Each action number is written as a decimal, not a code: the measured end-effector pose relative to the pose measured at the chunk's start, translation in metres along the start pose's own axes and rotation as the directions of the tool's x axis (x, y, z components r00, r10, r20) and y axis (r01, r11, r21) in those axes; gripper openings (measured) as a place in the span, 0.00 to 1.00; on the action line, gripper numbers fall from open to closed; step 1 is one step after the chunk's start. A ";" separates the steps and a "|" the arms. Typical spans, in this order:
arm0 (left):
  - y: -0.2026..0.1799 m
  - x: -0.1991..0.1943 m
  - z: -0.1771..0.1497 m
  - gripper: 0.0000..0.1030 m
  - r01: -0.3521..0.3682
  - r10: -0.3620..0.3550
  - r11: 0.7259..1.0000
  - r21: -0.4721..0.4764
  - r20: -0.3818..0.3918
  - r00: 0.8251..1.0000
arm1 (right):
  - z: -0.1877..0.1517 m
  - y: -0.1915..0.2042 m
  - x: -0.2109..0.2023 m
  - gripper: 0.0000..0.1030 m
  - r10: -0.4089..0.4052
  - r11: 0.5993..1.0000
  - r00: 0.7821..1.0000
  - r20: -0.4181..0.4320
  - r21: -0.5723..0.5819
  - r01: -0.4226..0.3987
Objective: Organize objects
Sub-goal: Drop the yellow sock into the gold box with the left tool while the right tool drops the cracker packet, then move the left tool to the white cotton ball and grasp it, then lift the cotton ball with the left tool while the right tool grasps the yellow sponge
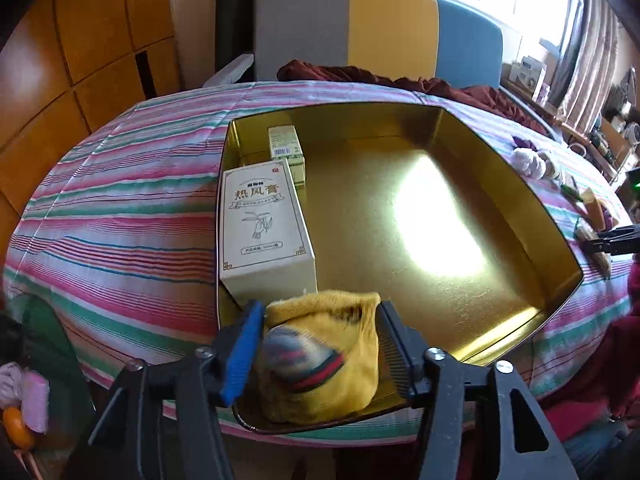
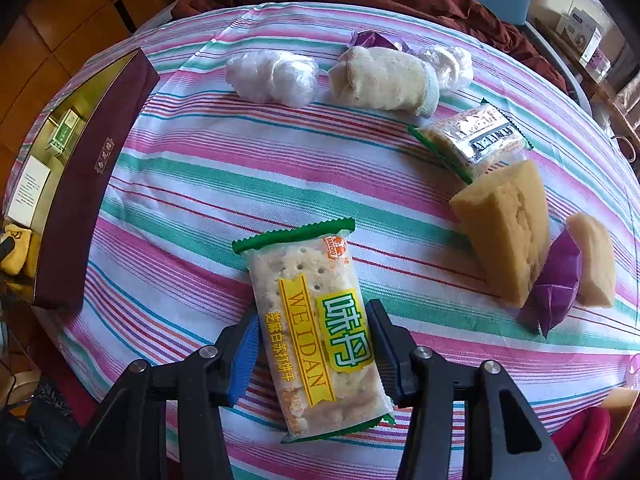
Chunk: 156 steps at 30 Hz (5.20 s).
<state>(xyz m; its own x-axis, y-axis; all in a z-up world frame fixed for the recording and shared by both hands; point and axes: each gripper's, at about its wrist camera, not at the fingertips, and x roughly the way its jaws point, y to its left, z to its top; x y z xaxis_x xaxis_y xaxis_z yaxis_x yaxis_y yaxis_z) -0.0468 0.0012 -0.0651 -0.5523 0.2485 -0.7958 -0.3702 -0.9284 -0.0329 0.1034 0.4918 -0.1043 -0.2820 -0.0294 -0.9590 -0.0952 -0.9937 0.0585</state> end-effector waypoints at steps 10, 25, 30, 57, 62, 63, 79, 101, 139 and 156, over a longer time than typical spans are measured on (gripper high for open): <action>0.015 -0.039 0.004 0.63 -0.001 0.018 0.990 -0.141 0.125 0.992 | -0.019 -0.020 -0.022 0.48 0.045 0.999 0.998 0.046 0.026 -0.047; 0.041 -0.072 0.000 0.65 0.019 0.040 0.954 -0.300 0.189 0.981 | 0.175 0.275 -0.044 0.48 0.428 0.902 0.902 0.064 -0.099 -0.421; 0.050 -0.071 -0.004 0.66 0.044 0.022 0.942 -0.332 0.192 0.981 | 0.201 0.330 0.016 0.48 0.428 0.904 0.903 -0.042 0.007 -0.428; 0.034 -0.064 -0.005 0.67 0.036 0.019 0.959 -0.282 0.189 0.982 | 0.169 0.318 -0.010 0.76 0.460 0.887 0.878 0.130 -0.034 -0.460; 0.009 -0.061 0.006 0.67 0.061 -0.018 0.971 -0.231 0.184 0.983 | 0.156 0.264 -0.034 0.78 0.397 0.915 0.891 0.220 -0.016 -0.403; 0.003 -0.061 0.009 0.67 0.069 -0.029 0.974 -0.217 0.184 0.982 | 0.153 0.250 -0.039 0.78 0.384 0.919 0.893 0.234 -0.004 -0.394; -0.122 -0.048 0.075 0.72 0.184 -0.196 0.979 0.088 0.146 0.970 | 0.130 -0.001 -0.080 0.81 -0.011 0.891 0.930 0.367 0.426 -0.157; -0.296 0.094 0.182 0.77 0.224 -0.203 0.921 0.318 -0.097 0.974 | 0.090 -0.122 -0.060 0.83 0.053 0.632 0.887 0.459 0.672 -0.385; -0.334 0.092 0.073 0.34 0.316 -0.261 0.896 0.313 -0.205 0.943 | 0.075 -0.141 -0.055 0.75 0.039 0.545 0.883 0.468 0.730 -0.412; -0.307 0.063 0.035 0.34 0.388 -0.352 0.868 0.309 -0.167 0.921 | 0.132 -0.045 -0.049 0.84 -0.070 0.931 0.958 0.277 0.363 -0.037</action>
<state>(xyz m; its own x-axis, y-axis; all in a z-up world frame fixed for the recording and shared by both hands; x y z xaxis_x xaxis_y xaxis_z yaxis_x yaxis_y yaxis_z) 0.0060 0.3114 -0.0836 -0.2535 0.5091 -0.8225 -0.7665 -0.6244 -0.1503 -0.0045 0.5519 -0.0232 -0.5283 0.0715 -0.8461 -0.4248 -0.8850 0.1905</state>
